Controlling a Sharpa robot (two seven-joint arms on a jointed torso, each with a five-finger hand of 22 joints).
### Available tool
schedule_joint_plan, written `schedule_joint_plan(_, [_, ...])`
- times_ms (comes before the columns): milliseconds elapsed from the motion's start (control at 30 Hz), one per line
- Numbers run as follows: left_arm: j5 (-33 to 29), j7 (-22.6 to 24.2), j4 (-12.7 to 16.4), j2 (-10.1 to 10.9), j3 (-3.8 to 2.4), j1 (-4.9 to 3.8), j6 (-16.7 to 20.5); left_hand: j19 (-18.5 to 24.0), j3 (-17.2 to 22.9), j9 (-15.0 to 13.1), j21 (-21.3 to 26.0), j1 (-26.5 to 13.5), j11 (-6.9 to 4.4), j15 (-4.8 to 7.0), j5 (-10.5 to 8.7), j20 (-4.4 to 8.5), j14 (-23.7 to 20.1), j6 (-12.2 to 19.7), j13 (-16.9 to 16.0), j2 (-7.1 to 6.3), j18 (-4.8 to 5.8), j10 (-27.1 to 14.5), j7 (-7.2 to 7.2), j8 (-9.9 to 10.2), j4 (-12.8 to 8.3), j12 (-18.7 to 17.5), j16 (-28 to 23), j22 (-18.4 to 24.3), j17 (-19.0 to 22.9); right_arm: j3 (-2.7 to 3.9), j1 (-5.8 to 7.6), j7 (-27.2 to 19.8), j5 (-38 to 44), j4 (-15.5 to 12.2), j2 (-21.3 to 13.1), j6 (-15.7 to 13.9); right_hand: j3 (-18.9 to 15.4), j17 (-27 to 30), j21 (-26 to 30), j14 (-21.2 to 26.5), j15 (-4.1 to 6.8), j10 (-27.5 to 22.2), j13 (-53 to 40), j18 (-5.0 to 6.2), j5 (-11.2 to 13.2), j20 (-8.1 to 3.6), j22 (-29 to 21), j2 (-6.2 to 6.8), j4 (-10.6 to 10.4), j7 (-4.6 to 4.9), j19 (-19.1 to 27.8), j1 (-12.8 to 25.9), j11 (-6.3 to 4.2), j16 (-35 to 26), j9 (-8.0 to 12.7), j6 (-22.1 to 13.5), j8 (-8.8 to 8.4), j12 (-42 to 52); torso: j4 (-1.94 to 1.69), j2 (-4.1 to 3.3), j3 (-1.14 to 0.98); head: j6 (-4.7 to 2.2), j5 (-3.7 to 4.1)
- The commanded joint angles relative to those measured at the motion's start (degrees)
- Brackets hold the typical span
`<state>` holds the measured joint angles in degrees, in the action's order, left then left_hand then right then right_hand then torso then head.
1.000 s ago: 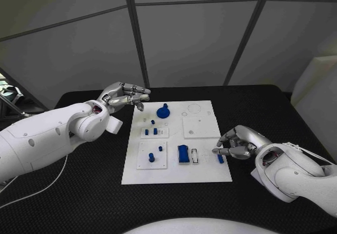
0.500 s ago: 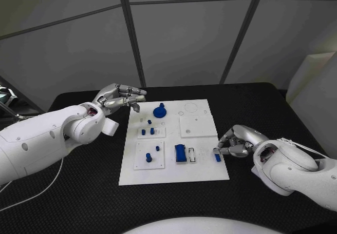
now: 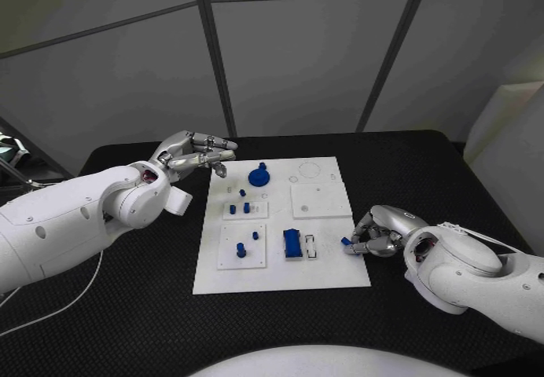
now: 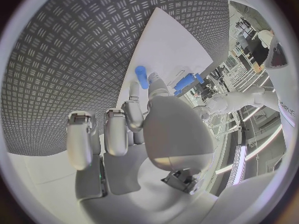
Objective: Assemble the parts on the task board
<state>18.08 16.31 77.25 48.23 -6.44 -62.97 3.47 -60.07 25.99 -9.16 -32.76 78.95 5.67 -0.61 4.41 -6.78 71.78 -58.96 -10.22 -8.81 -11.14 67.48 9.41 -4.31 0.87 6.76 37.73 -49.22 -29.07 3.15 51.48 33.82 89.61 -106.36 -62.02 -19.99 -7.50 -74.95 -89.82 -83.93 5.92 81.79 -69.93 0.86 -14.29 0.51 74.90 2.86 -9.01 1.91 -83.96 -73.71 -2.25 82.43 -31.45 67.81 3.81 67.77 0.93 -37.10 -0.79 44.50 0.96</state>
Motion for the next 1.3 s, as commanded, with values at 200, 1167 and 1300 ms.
schedule_joint_plan(200, [-0.37,0.36,0.1,0.06,-0.04,-0.06,-0.42,-0.46,-0.36,-0.12,0.45,-0.02,-0.14,-0.25,-0.06,-0.12,0.27,0.03,-0.13,0.39,0.7,-0.35,0.14,0.41,0.06,-0.18,-0.51,0.22,0.05,0.0,-0.27,2.44,2.57,0.41,0.55,5.81,-0.37,-0.49,-0.18,-3.25,0.04,0.33,0.11,-0.86,-0.4,0.03,15.1,-0.57,0.12,-0.14,-6.04,0.04,-0.12,0.31,0.18,0.7,0.19,0.13,-0.01,0.01,-0.03,0.18,-0.14])
schedule_joint_plan(1167, [-0.37,0.3,0.04,0.03,-0.04,0.15,-0.52,-0.46,-0.36,-0.12,0.45,-0.02,-0.14,-0.25,-0.06,-0.12,0.27,0.03,-0.13,0.39,0.7,-0.35,0.14,0.41,0.06,-0.18,-0.51,0.22,0.05,0.07,-0.78,-2.08,-13.1,-3.9,2.8,-11.01,2.72,-2.07,-0.18,-3.51,0.76,0.74,-0.25,-0.86,-9.15,-0.77,15.1,-6.26,3.48,-0.93,-6.04,-4.08,-0.89,0.99,2.12,1.8,-0.17,0.04,-0.12,-0.01,-0.03,0.37,-0.62])
schedule_joint_plan(1300, [-0.37,0.3,0.08,0.06,-0.04,0.16,-0.55,-0.46,-0.36,-0.12,0.45,-0.02,-0.14,-0.25,-0.06,-0.12,0.27,0.03,-0.13,0.39,0.7,-0.35,0.14,0.41,0.06,-0.18,-0.51,0.22,0.05,0.07,-0.77,-3.03,-15.72,-3.75,3.75,-11.79,2.76,-2.15,-0.18,-3.52,0.75,0.77,-0.31,-0.86,-9.4,-0.76,15.1,-6.41,3.41,-0.89,-6.04,-3.92,-0.87,1.03,2.23,1.69,-0.22,0.09,-0.11,-0.03,0.03,0.34,-0.77])
